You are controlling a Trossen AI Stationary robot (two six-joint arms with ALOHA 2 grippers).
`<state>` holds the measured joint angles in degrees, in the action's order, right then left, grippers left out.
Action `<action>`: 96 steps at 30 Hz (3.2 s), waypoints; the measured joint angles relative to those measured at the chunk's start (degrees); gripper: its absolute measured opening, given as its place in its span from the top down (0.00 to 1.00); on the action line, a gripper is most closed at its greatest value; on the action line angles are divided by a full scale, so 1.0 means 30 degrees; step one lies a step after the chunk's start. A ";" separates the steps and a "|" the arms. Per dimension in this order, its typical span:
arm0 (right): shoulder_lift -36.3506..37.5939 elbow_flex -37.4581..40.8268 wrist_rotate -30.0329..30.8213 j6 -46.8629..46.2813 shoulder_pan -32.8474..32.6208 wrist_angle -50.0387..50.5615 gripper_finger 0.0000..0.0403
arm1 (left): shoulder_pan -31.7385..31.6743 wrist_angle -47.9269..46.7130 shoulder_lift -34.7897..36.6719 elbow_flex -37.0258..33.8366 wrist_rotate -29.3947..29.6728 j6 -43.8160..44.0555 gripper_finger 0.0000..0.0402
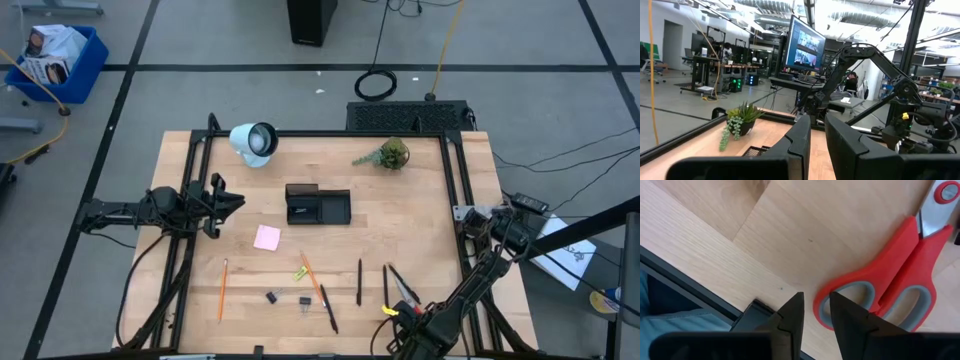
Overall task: Pick and place office supplies into organizer
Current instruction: Put the red scissors into the black desk organizer
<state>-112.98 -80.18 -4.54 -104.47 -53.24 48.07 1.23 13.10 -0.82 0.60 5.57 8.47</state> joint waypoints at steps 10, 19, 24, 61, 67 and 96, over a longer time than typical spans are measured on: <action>0.0310 0.0029 -0.0107 0.0017 -0.0128 0.0250 0.79 | -0.0001 -0.0007 0.0000 0.0000 -0.0017 -0.0022 0.84; 0.0177 0.0022 -0.0445 -0.0234 -0.0317 0.0269 0.79 | -0.0002 -0.0022 0.0000 0.0000 -0.0024 -0.0029 0.84; -0.0295 0.0015 -0.0492 0.0051 -0.0310 0.0299 0.79 | -0.0002 -0.0029 0.0000 0.0000 -0.0032 0.0077 0.84; 0.1068 0.0066 0.8045 0.2881 0.0305 0.0458 0.97 | 0.0000 0.0210 0.0007 0.0000 -0.1344 0.1593 0.84; 0.2325 0.0043 1.2968 0.5838 0.1241 -0.0950 0.97 | 0.0000 0.0223 0.0007 0.0000 -0.1217 0.1086 0.84; 0.3489 0.8240 0.7581 3.2568 1.0107 -3.9827 0.97 | 0.1974 0.6743 -0.2445 -0.0007 -0.1778 0.3710 0.84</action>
<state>-102.51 -55.46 18.21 -6.76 -22.92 -71.41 7.16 33.33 -8.15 0.58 0.24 19.60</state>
